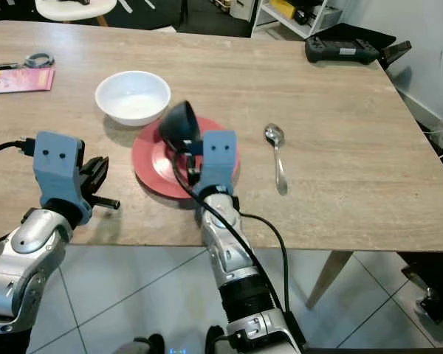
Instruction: Setting the table
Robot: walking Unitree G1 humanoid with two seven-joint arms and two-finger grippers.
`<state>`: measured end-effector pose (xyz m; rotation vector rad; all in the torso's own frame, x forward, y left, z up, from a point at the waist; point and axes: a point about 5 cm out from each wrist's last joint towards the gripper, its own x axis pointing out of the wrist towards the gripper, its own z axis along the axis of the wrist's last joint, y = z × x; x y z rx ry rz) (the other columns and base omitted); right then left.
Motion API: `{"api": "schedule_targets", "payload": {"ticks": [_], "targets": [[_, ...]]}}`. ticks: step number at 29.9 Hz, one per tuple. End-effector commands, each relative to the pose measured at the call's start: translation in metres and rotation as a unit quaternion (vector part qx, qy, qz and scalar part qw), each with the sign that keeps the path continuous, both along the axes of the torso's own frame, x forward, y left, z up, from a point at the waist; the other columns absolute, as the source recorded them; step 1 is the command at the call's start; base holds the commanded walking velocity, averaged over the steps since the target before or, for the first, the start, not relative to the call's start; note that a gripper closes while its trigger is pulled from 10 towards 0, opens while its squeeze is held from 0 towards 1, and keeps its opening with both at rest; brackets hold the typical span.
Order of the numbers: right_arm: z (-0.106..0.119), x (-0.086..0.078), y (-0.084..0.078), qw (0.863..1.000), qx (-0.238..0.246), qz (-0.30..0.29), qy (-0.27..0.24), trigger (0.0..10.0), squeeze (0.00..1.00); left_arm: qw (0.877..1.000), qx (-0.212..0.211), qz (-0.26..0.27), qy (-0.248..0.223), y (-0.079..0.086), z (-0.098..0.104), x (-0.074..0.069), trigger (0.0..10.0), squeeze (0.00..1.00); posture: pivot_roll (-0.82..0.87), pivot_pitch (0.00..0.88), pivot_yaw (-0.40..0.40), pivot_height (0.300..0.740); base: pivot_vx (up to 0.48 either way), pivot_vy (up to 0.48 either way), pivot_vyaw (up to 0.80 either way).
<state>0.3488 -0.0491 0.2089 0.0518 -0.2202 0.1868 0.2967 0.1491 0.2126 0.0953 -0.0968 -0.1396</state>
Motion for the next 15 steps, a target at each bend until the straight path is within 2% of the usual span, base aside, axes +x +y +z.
{"api": "schedule_targets", "payload": {"ticks": [1, 8, 9, 10, 13, 15], "targets": [[-0.002, -0.003, 0.007, 1.0, 0.015, 0.015, 0.01, 10.0, 0.0, 1.0, 0.002, 0.004, 0.01, 0.001, -0.005, -0.001, 10.0, 0.0, 0.1, 0.211, 0.026, 0.74, 0.0, 0.0, 0.0], [-0.004, -0.002, 0.002, 0.999, 0.007, 0.027, 0.024, 10.0, 0.0, 1.0, 0.0, 0.003, 0.009, 0.001, -0.005, 0.0, 10.0, 0.0, 0.09, 0.21, 0.025, 0.74, 0.0, 0.0, 0.0], [-0.006, -0.002, 0.002, 0.999, 0.002, 0.036, 0.033, 10.0, 0.0, 1.0, 0.0, 0.003, 0.009, 0.001, -0.005, 0.0, 10.0, 0.0, 0.09, 0.21, 0.025, 0.74, 0.0, 0.0, 0.0], [-0.012, -0.002, 0.004, 0.997, 0.011, 0.053, 0.063, 10.0, 0.0, 1.0, 0.0, 0.002, 0.01, 0.0, -0.005, 0.0, 10.0, 0.0, 0.09, 0.208, 0.025, 0.74, 0.0, 0.0, 0.0], [-0.016, -0.003, 0.003, 0.996, 0.013, 0.052, 0.074, 10.0, 0.0, 1.0, 0.0, 0.001, 0.009, 0.0, -0.005, 0.0, 10.0, 0.0, 0.09, 0.208, 0.025, 0.74, 0.0, 0.0, 0.0], [-0.023, -0.003, 0.001, 0.993, 0.029, 0.046, 0.103, 10.0, 0.0, 1.0, 0.0, 0.001, 0.009, -0.001, -0.005, 0.001, 10.0, 0.0, 0.09, 0.208, 0.025, 0.74, 0.0, 0.0, 0.0]]}}
